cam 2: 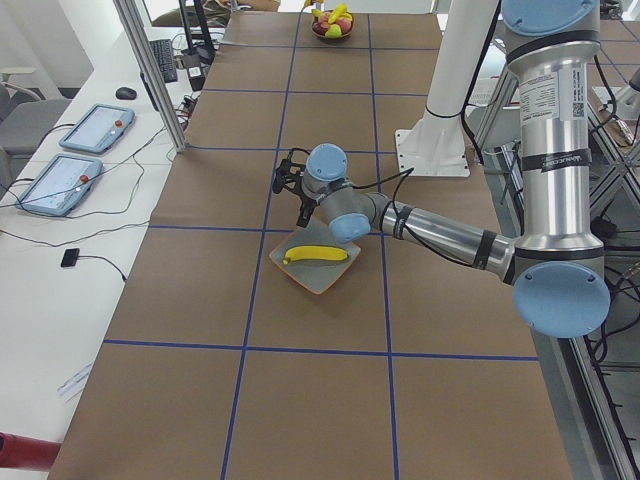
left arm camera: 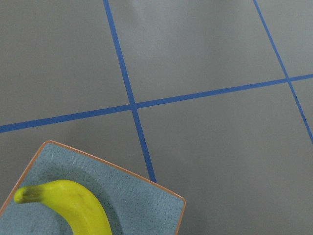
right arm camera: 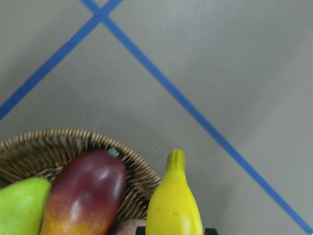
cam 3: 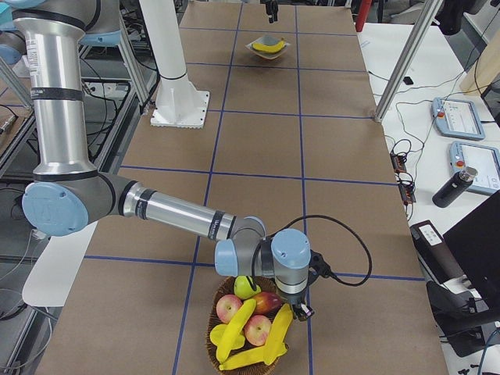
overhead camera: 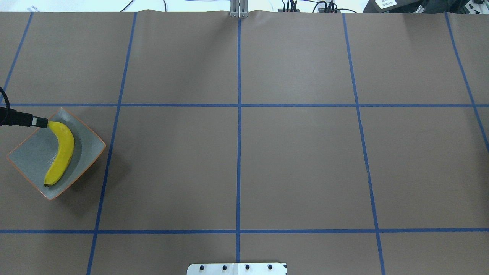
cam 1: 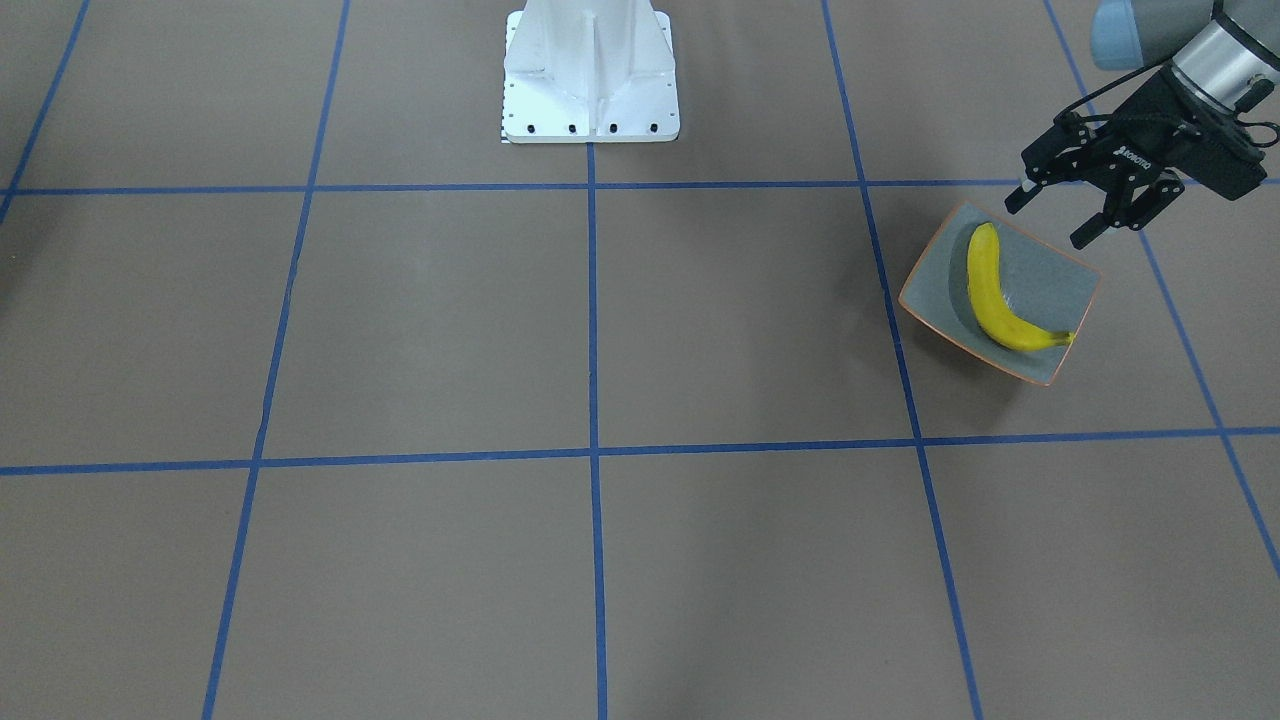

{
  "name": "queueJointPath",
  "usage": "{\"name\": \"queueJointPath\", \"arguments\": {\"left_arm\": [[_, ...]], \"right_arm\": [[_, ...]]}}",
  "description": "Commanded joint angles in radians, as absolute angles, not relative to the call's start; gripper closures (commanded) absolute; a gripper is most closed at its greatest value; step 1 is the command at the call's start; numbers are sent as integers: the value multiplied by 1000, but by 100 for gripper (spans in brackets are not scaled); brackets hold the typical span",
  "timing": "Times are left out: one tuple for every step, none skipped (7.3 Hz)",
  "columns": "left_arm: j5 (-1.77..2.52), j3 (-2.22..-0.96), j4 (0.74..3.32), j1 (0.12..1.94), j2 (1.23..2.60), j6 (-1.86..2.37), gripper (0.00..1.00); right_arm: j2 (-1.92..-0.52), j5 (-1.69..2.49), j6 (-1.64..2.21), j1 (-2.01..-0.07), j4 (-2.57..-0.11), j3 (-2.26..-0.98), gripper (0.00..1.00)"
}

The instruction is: Transfer all bananas from basket to plate

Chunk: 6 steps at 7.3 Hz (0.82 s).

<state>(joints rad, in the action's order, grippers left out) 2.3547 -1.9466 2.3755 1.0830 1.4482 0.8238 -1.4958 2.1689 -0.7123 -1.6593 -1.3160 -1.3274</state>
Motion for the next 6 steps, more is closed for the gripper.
{"name": "queueJointPath", "arguments": {"left_arm": [[2355, -1947, 2375, 1081, 1448, 825, 0], [2355, -1947, 2375, 1081, 1450, 828, 0], [2355, -1945, 2375, 1078, 1462, 837, 0], [2355, -1944, 2375, 1078, 1468, 839, 0], [2356, -1941, 2373, 1077, 1485, 841, 0], [2355, -1940, 2373, 1077, 1492, 841, 0]], "right_arm": [[-1349, 2169, -689, -1698, -1551, -1385, 100], [-1297, 2172, -555, -1698, -1593, -1420, 100], [-1289, 2190, -372, -1675, -1594, -1483, 100], [-1289, 2230, -183, -1620, -1594, -1567, 100], [-1290, 2250, 1, -1559, -1589, -1644, 100], [-1292, 2249, 214, -1489, -1585, -1728, 100]]}}
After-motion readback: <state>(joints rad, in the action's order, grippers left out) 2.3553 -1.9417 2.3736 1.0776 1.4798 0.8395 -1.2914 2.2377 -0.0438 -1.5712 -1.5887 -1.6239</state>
